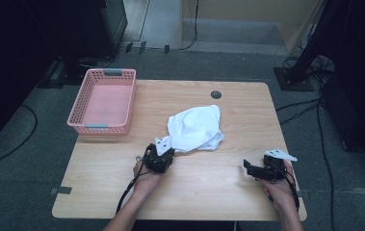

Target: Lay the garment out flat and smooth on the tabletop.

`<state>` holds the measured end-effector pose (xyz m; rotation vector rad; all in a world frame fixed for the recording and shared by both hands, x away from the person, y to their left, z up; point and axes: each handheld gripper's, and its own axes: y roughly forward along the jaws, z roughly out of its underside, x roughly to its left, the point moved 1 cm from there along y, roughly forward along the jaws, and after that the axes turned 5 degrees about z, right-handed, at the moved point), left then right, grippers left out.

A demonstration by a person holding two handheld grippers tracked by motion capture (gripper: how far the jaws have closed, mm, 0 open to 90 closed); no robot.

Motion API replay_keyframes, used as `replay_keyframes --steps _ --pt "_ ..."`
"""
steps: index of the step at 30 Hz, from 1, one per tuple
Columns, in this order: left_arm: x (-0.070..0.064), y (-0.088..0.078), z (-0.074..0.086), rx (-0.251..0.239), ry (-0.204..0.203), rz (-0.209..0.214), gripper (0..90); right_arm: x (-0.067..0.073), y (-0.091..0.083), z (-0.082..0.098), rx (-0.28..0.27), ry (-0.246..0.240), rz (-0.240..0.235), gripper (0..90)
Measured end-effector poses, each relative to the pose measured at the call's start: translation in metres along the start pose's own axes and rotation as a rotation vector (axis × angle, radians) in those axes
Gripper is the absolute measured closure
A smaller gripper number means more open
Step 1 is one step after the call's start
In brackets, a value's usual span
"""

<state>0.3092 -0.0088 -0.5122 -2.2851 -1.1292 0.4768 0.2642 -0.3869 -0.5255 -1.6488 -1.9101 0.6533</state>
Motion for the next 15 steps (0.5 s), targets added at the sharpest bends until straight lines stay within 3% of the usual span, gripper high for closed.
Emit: replay_keyframes --steps 1,4,5,8,9,10,12,14,15 --pt "0.012 -0.004 0.004 0.005 -0.015 -0.024 86.7 0.000 0.000 0.000 0.002 0.002 0.002 10.4" --pt "0.033 -0.010 0.008 0.003 -0.053 -0.061 86.6 -0.001 0.001 0.001 0.004 0.008 0.005 10.3" --pt "0.033 -0.010 0.008 0.003 -0.053 -0.061 86.4 -0.001 0.001 0.001 0.004 0.008 0.005 10.3" --pt "0.050 -0.016 0.010 -0.006 -0.106 -0.100 84.6 -0.001 0.001 0.001 0.001 0.013 0.006 10.4" --pt "0.052 -0.018 0.009 -0.011 -0.112 -0.150 71.2 -0.002 0.001 0.001 0.001 0.016 0.006 10.4" --pt "0.050 -0.018 0.008 -0.016 -0.109 -0.170 61.7 -0.002 0.001 0.001 0.003 0.019 0.005 10.4" --pt "0.047 -0.019 0.006 -0.025 -0.105 -0.165 57.7 -0.002 0.001 0.001 0.003 0.021 0.004 10.4" --pt "0.034 -0.018 0.003 -0.041 -0.066 -0.136 50.5 -0.002 0.001 0.001 0.005 0.021 0.004 10.4" --pt "0.021 -0.015 0.000 -0.052 -0.027 -0.112 49.2 -0.001 0.002 0.001 0.006 0.018 0.004 10.4"
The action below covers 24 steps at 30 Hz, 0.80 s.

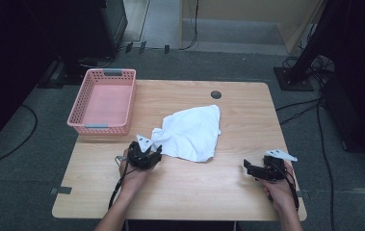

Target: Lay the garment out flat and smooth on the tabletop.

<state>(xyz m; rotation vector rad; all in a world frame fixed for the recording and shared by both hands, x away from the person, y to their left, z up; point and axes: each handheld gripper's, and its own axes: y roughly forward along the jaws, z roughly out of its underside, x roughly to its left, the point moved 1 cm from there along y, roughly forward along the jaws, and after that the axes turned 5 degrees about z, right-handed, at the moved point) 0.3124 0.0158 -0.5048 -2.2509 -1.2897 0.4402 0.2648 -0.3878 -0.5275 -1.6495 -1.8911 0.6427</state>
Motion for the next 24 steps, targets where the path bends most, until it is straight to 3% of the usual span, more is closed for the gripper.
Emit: replay_keyframes --steps 6,8,11,18,21,24 --pt "-0.042 0.017 -0.005 0.028 0.115 0.105 47.9 0.000 -0.001 0.001 0.001 0.004 0.003 10.4" --pt "-0.053 0.024 -0.005 0.040 0.142 0.117 47.6 -0.001 -0.001 0.001 0.000 0.002 0.003 10.4" --pt "-0.060 0.035 -0.004 0.093 0.157 0.093 49.0 -0.003 -0.002 0.002 -0.002 0.005 0.004 10.4" --pt "-0.048 0.034 0.001 0.100 0.128 0.082 79.9 -0.006 -0.003 0.002 -0.002 0.013 0.004 10.4" --pt "-0.034 0.028 0.004 0.101 0.101 0.076 82.9 -0.006 -0.004 0.002 -0.002 0.013 0.004 10.4" --pt "-0.014 0.023 0.008 0.096 0.069 0.042 82.8 -0.006 -0.004 0.002 -0.003 0.014 0.005 10.4"
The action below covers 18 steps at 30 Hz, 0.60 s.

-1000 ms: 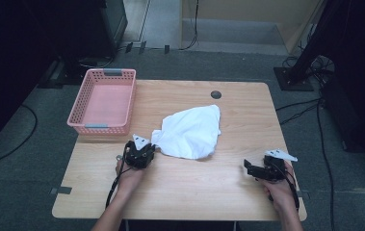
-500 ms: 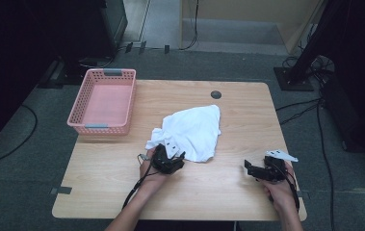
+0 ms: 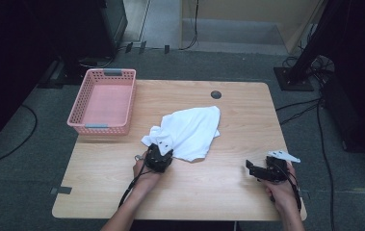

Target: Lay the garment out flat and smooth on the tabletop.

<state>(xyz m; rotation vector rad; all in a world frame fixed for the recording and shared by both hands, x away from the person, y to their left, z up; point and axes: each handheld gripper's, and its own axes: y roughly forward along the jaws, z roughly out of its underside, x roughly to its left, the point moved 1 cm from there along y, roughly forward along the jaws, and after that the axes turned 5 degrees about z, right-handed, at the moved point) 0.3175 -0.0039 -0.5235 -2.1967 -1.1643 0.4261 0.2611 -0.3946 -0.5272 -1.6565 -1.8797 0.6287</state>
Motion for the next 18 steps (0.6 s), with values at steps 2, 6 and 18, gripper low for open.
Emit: replay_keyframes --steps 2,6,18 --pt "0.014 -0.004 0.003 -0.002 -0.035 -0.040 80.8 0.000 0.000 0.000 0.000 0.001 0.001 10.4" --pt "0.027 -0.016 0.003 -0.039 -0.076 -0.097 61.1 0.002 0.001 0.000 0.001 -0.003 0.001 10.4" --pt "-0.030 -0.004 0.002 -0.009 0.118 0.139 47.3 0.006 0.002 0.001 0.006 -0.008 -0.004 10.4"
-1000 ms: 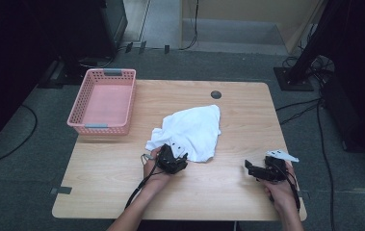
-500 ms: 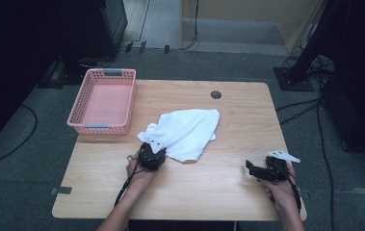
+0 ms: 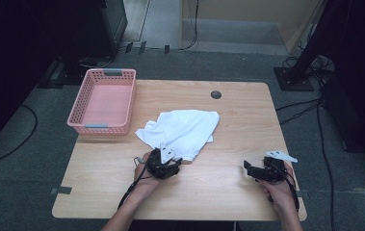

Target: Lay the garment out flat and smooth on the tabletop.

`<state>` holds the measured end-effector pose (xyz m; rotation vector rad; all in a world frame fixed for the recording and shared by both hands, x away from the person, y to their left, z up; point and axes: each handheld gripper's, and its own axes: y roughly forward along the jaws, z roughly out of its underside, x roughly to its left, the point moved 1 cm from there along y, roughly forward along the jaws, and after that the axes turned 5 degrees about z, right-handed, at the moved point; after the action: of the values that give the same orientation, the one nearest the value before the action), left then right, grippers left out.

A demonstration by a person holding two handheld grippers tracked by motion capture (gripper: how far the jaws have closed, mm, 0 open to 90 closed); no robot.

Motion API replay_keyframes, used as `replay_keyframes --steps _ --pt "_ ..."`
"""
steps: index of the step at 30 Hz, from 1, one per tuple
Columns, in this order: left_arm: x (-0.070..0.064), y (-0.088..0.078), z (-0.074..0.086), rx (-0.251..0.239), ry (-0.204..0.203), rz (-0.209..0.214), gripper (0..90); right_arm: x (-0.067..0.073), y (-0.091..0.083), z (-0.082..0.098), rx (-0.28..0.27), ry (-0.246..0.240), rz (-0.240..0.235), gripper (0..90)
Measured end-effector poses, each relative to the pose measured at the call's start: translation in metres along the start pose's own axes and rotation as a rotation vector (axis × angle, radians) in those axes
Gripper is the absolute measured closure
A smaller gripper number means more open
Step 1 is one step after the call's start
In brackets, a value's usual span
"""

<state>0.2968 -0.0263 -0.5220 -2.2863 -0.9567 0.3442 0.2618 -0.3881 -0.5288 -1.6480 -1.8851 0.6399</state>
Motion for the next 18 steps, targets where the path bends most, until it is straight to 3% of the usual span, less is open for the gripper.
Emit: replay_keyframes --steps 2,4,7,12,18 --pt "0.002 0.005 0.001 0.000 -0.028 -0.008 49.9 -0.001 0.000 0.000 -0.002 0.003 -0.001 10.4" --pt "0.006 0.006 0.000 -0.005 -0.058 -0.031 65.6 -0.002 0.000 0.000 -0.001 0.005 -0.002 10.4" --pt "0.011 0.004 -0.002 -0.012 -0.091 -0.006 84.4 0.000 0.000 0.000 -0.003 0.004 -0.012 10.5" --pt "0.020 -0.005 -0.008 -0.053 -0.125 0.012 86.7 0.010 0.002 -0.002 -0.006 -0.014 -0.034 10.7" --pt "0.034 -0.008 -0.010 -0.081 -0.181 0.011 86.5 0.033 0.004 -0.011 -0.038 -0.025 -0.095 18.1"
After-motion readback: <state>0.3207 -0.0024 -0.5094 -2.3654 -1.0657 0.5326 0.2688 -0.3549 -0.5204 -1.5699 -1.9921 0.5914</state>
